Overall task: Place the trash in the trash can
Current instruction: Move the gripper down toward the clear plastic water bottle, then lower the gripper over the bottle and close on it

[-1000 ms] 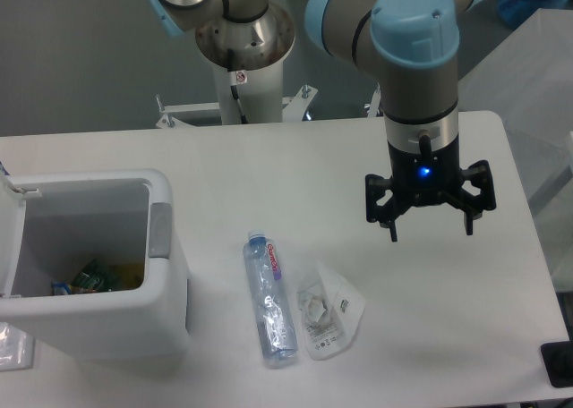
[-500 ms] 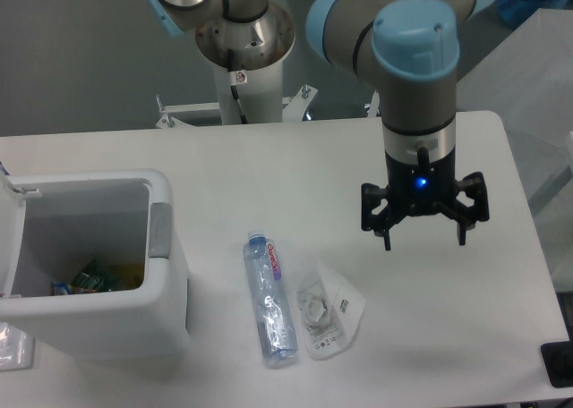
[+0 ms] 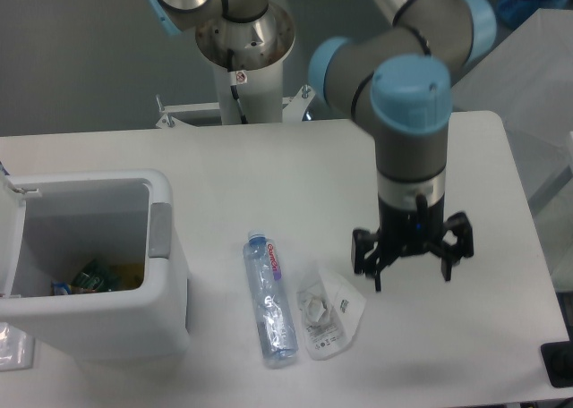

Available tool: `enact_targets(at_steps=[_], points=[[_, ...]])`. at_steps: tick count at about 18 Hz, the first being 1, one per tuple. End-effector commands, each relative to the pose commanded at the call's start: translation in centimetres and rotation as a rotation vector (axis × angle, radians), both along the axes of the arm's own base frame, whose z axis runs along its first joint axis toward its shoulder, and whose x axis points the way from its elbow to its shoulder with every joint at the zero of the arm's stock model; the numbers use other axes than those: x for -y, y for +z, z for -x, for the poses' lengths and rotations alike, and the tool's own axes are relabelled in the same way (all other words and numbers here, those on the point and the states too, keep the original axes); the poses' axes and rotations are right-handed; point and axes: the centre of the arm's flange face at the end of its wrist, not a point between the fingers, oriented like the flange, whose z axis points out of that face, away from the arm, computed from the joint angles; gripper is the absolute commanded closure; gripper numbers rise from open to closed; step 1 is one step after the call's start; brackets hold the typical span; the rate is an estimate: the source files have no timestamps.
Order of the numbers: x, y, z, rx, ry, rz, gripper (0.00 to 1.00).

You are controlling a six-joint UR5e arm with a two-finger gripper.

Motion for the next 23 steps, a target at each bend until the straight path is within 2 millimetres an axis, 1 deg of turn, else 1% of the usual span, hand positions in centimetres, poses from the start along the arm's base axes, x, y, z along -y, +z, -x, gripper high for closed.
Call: enact_targets(at_steps=[2,4,5,7,10,12,13,15,16,18,20,23], points=[[-1.1,-1.7,-0.6,0.050,0.049,-0.018,0.00],[-1.7,-3.6,-1.0,0.110,0.091,-0.039,0.00],[-1.8,-4.1,-1.0,0.116,0.094,-0.036,0.00],[-3.0,-4.8,-2.1,0.124,0.072,-0.029,0.00],[-3.9,-6.7,-3.0,0.137,0.052,-0.006,0.00],[-4.3,-7.1,-3.2,0.120,0.047,-0.020,0.00],[-4.7,-7.5,-3.7,0.110,0.037,-0.029,0.00],[-5.2,-9.0,-4.3,0.101,0.036,-0.013,0.00],[-5.4,-9.3,-4.5,0.089,0.044,0.005,0.00],[-6.3,-10.2,-5.5,0.079,0.034,0.034,0.00],[-6.7,-11.3,-5.6,0.088,0.032,0.044,0.00],[-7.1,-11.6,-6.2,0.096,0.019,0.045,0.00]])
